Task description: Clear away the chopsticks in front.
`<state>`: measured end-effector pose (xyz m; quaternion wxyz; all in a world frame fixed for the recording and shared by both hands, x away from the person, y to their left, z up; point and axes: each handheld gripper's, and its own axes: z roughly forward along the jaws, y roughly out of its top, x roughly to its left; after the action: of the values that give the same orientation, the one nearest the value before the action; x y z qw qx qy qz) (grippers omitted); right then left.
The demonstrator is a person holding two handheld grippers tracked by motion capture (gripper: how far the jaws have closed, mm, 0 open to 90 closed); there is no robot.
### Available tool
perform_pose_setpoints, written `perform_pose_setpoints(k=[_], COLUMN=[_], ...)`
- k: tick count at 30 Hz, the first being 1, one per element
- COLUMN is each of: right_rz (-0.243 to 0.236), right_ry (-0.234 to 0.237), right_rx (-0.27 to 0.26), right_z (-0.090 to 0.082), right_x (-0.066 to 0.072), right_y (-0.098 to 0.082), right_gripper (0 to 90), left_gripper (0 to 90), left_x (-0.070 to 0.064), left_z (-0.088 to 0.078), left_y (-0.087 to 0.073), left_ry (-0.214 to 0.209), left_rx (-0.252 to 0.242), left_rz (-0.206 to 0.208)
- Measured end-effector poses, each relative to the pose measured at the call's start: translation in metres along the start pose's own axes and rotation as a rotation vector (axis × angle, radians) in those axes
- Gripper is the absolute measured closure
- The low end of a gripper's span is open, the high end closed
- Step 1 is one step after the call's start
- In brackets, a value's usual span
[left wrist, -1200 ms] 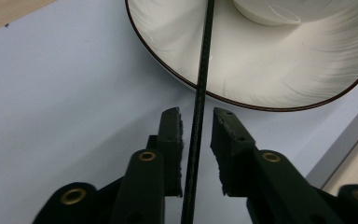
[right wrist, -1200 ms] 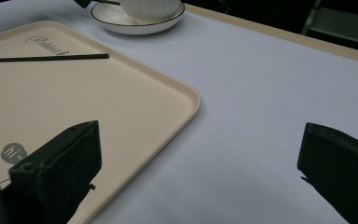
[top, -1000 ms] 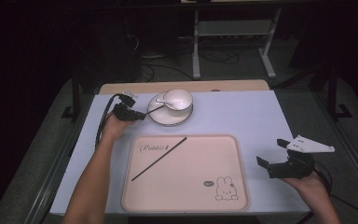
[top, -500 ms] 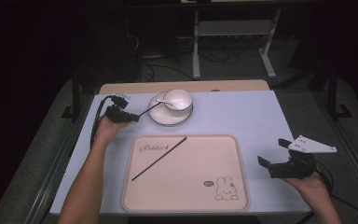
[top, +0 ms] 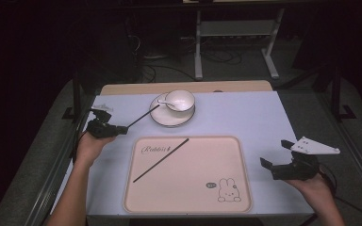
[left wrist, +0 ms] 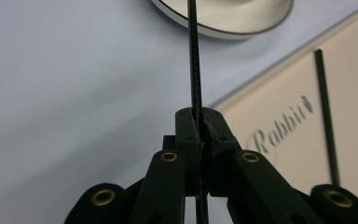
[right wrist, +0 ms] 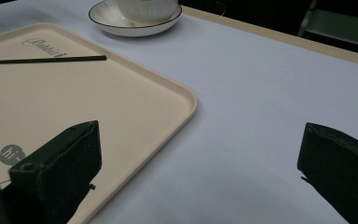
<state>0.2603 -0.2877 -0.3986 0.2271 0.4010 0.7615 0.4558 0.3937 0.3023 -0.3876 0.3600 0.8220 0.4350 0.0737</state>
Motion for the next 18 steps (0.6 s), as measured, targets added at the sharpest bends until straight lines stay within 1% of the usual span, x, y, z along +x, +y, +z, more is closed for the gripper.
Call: perform_pose_setpoints(k=[3, 6, 8, 9, 10, 13, 18], right_rz=[0.001, -0.002, -0.003, -0.001, 0.0, -0.003, -0.005], right_ry=[-0.001, 0.001, 0.003, 0.003, 0.003, 0.004, 0.004], right_rx=[-0.001, -0.001, 0.0, 0.001, 0.001, 0.001, 0.001], right_z=[0.0, 0.0, 0.0, 0.0, 0.0, 0.001, 0.001], right_x=[0.0, 0.0, 0.0, 0.0, 0.0, 0.0, 0.0], right_y=[0.0, 0.0, 0.0, 0.0, 0.0, 0.0, 0.0], right_gripper=[0.0, 0.0, 0.0, 0.0, 0.0, 0.0, 0.0], left_gripper=[85.9, 85.9, 85.9, 85.9, 85.9, 85.9, 85.9], left_x=[-0.01, -0.021, -0.03, -0.034, -0.039, -0.055, -0.085], left_z=[-0.004, -0.007, -0.009, -0.009, -0.009, -0.008, -0.005], left_y=[-0.011, -0.017, -0.021, -0.022, -0.023, -0.024, -0.026], left_ry=[-0.015, -0.021, -0.038, -0.047, -0.045, -0.066, -0.112], left_rx=[-0.006, 0.005, -0.009, -0.012, -0.009, -0.01, -0.011], left_rz=[0.002, 0.022, 0.03, 0.04, 0.051, 0.078, 0.118])
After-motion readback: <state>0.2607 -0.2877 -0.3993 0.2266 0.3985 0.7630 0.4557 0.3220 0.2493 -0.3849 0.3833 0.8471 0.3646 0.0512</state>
